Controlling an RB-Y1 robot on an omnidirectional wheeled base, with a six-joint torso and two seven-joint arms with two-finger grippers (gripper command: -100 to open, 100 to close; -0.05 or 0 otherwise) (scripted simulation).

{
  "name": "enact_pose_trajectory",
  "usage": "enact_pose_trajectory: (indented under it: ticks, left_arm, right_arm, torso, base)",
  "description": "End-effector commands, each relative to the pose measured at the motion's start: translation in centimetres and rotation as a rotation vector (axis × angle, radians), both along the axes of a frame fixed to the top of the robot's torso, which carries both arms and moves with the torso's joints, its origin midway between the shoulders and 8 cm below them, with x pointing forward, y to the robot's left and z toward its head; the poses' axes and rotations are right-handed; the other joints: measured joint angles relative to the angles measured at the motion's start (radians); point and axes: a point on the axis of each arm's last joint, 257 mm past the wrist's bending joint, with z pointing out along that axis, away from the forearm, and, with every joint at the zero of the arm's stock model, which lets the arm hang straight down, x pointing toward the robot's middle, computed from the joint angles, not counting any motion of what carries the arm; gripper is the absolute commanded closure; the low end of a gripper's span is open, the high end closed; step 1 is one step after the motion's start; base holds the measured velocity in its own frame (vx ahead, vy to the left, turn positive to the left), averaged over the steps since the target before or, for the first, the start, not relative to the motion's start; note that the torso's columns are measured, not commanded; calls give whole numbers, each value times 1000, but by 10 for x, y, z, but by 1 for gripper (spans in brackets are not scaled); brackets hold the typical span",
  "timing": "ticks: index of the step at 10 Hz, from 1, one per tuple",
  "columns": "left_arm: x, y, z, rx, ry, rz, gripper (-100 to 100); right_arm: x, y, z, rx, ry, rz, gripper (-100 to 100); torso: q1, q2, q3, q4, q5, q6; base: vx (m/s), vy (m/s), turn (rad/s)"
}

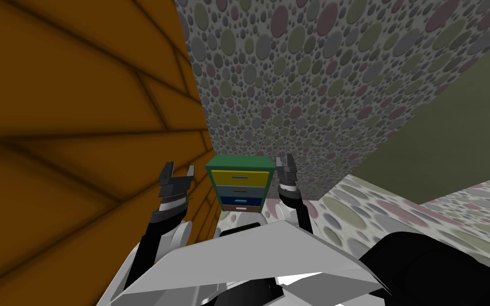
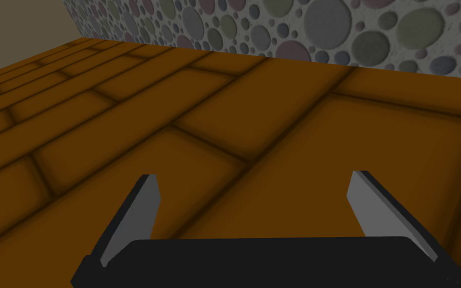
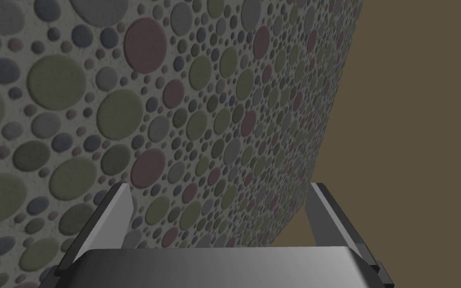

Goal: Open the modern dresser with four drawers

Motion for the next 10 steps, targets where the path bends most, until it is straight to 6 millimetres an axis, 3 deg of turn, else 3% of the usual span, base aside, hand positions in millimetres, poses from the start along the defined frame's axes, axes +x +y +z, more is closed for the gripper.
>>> enact_pose_trajectory:
  ticks: [1, 9, 10]
  left_arm:
    - [0, 0, 0, 0, 0, 0, 0]
    - [0, 0, 0, 0, 0, 0, 0]
    - [7, -3, -13, 32, 25, -11, -100]
  right_arm:
    - [0, 0, 0, 0, 0, 0, 0]
    - [0, 0, 0, 0, 0, 0, 0]
    - [0, 0, 0, 0, 0, 0, 0]
  torso:
    - [0, 40, -82, 41, 0, 0]
    - [0, 618, -1234, 617, 0, 0]
    - [0, 691, -1382, 691, 0, 0]
  base:
    - [0, 0, 0]
    - [0, 0, 0]
    - [13, -9, -27]
